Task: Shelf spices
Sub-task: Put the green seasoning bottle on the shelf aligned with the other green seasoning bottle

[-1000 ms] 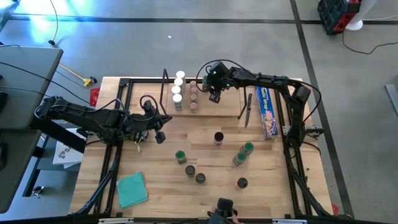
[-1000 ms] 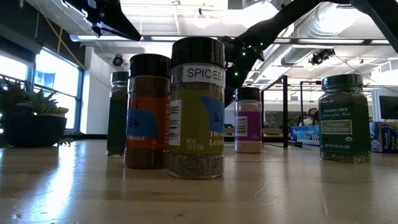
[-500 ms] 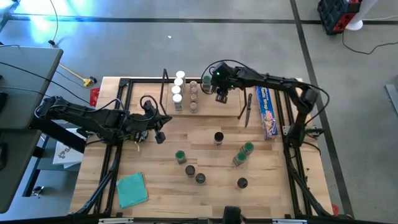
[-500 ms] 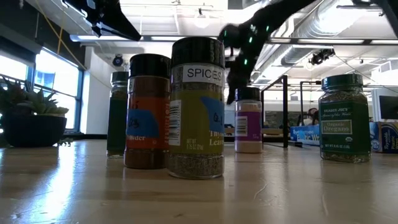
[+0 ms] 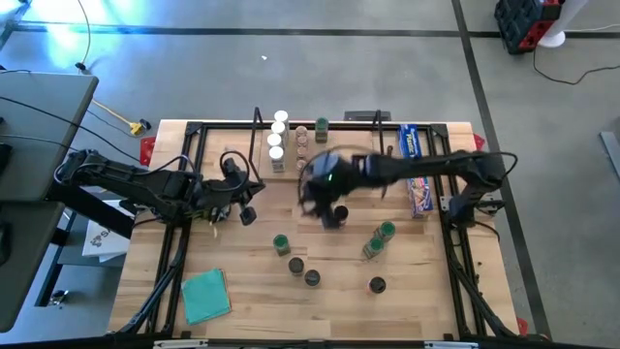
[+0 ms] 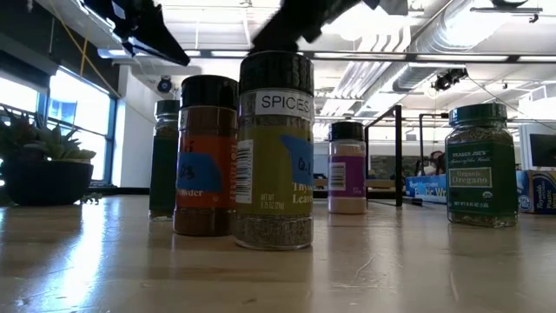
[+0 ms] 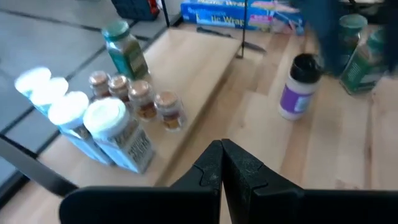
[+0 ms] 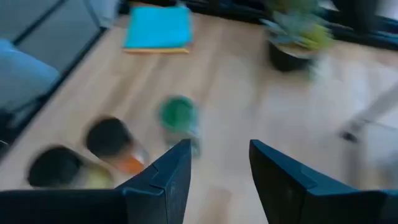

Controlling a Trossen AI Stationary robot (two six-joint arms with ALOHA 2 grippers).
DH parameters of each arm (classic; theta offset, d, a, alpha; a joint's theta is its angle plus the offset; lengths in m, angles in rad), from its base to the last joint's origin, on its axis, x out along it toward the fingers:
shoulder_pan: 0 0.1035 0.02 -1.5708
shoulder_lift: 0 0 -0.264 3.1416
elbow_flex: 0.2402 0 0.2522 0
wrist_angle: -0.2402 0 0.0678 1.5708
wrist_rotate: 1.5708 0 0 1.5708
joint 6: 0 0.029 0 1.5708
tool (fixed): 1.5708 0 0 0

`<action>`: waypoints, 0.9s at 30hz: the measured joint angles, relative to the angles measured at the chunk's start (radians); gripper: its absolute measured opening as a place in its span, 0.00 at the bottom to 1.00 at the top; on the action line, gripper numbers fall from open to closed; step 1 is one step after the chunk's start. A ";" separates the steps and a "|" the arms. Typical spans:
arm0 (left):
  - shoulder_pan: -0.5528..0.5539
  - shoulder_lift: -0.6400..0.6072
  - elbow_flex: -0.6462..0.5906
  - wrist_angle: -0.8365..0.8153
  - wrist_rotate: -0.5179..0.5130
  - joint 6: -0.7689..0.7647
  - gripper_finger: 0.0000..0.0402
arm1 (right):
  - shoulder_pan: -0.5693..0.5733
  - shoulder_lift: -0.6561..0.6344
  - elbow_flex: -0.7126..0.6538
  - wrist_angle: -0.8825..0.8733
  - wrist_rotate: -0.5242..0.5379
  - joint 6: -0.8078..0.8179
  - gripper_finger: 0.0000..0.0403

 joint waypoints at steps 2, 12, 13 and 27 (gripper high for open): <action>-0.017 0.000 0.000 -0.046 0.004 -0.053 0.00 | 0.058 0.024 0.000 0.056 0.032 0.011 0.39; -0.186 0.000 0.000 -0.211 -0.014 -0.346 0.00 | 0.281 0.059 -0.001 0.154 0.364 0.163 0.56; -0.204 0.000 0.000 -0.213 -0.021 -0.365 0.00 | 0.293 0.059 -0.001 0.167 0.397 0.202 0.59; -0.420 0.041 0.000 -0.205 -0.218 -0.559 0.00 | 0.370 0.293 0.109 0.350 0.870 0.450 0.71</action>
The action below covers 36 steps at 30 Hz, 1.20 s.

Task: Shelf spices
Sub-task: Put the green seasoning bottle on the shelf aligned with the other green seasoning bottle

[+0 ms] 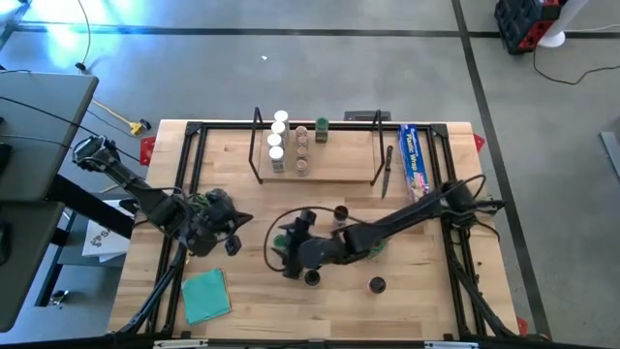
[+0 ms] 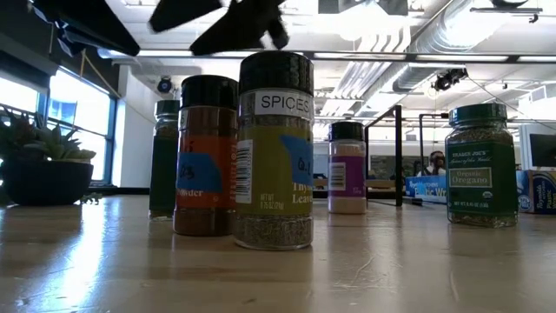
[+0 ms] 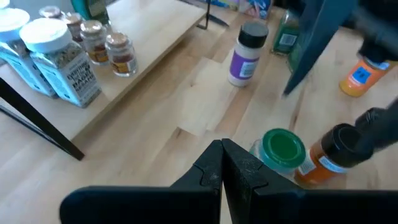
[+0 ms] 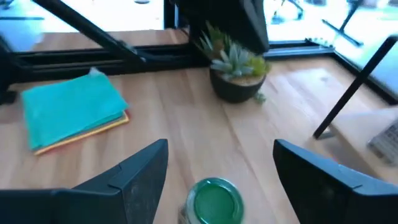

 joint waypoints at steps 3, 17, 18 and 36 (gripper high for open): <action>-0.007 0.015 0.000 0.005 -0.030 -0.001 0.00 | -0.003 0.074 0.085 -0.076 0.005 0.036 0.71; -0.007 0.028 0.000 0.006 -0.029 0.006 0.00 | -0.042 0.227 0.421 -0.683 -0.001 0.122 0.71; -0.009 0.028 0.000 0.007 -0.028 0.006 0.00 | -0.042 0.226 0.421 -0.705 -0.003 0.121 0.71; -0.033 0.029 0.000 0.006 -0.025 0.009 0.00 | -0.042 0.169 0.424 -1.026 -0.039 0.145 0.71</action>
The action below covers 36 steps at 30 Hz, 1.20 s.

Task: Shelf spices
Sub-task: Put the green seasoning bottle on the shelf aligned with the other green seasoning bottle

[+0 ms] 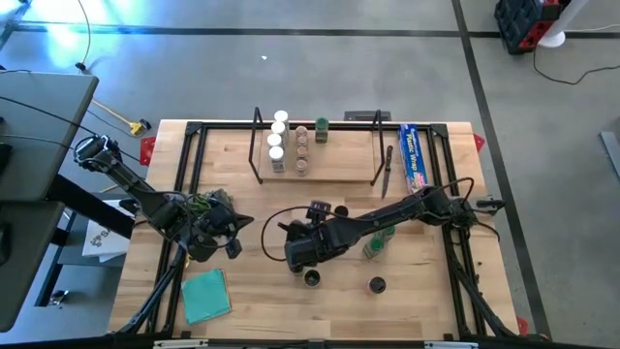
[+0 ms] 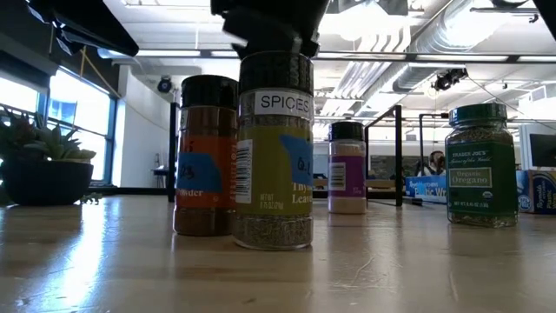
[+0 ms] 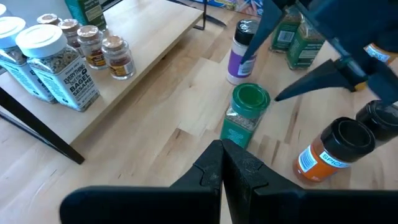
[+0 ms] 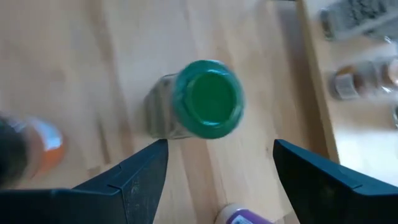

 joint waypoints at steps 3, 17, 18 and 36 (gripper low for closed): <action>0.000 0.000 0.000 0.001 0.000 0.000 0.00 | -0.002 -0.003 0.000 0.028 -0.052 -0.094 0.71; 0.000 0.000 0.000 0.000 0.000 0.000 0.00 | -0.141 -0.002 -0.002 0.149 -0.386 -0.233 0.70; 0.000 0.000 0.000 0.000 0.000 0.000 0.00 | -0.147 -0.002 -0.003 0.153 -0.403 -0.235 0.70; 0.000 0.000 -0.001 0.000 0.004 0.000 0.00 | -0.143 -0.040 0.045 0.061 -0.407 -0.320 0.47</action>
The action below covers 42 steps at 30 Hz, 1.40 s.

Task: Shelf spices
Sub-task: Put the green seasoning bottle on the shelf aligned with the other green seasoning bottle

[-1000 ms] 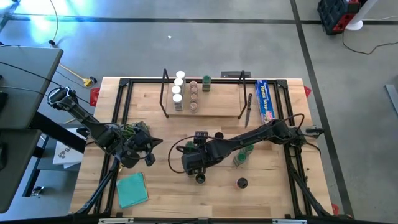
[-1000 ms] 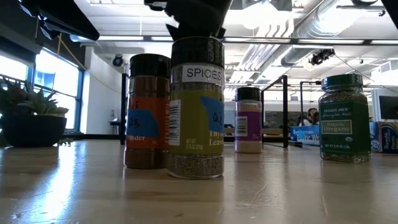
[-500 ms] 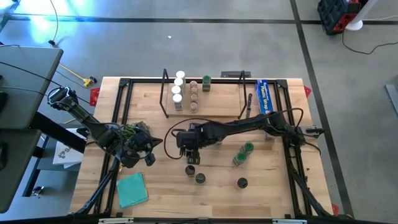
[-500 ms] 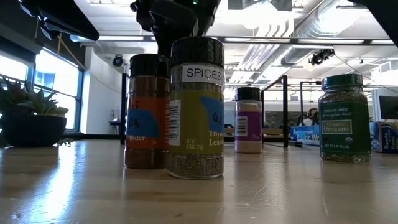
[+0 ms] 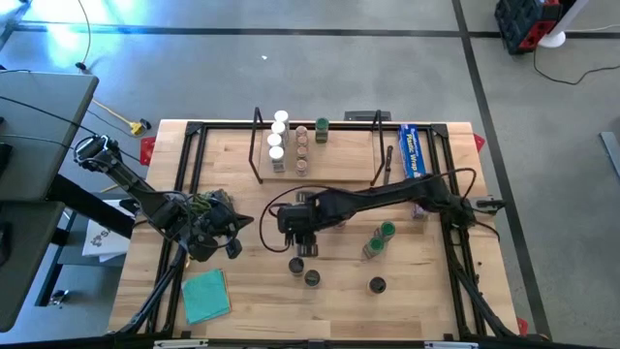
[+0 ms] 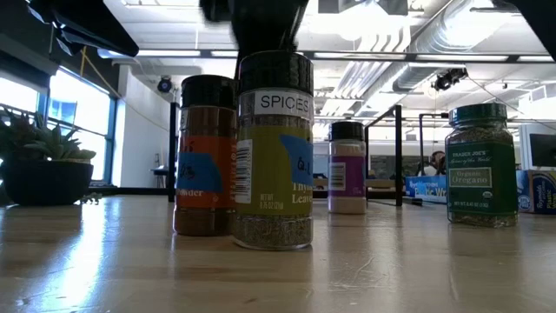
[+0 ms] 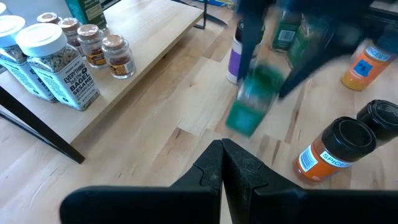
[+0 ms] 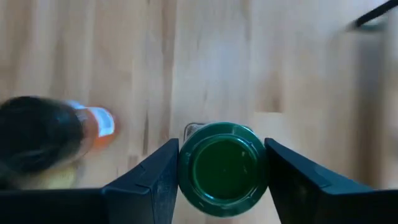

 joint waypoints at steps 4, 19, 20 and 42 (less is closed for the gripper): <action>0.000 0.000 0.000 0.001 0.000 0.000 0.00 | -0.028 -0.078 0.105 -0.170 0.063 -0.036 0.47; -0.005 0.000 0.000 0.010 0.000 -0.001 0.00 | -0.434 -0.120 0.064 -0.172 -0.047 -0.322 0.47; -0.005 0.000 0.000 0.009 0.000 -0.001 0.00 | -0.455 -0.122 0.039 -0.159 -0.051 -0.331 0.47; -0.005 0.000 0.000 0.010 0.000 -0.008 0.00 | -0.563 -0.122 -0.101 0.010 -0.113 -0.498 0.56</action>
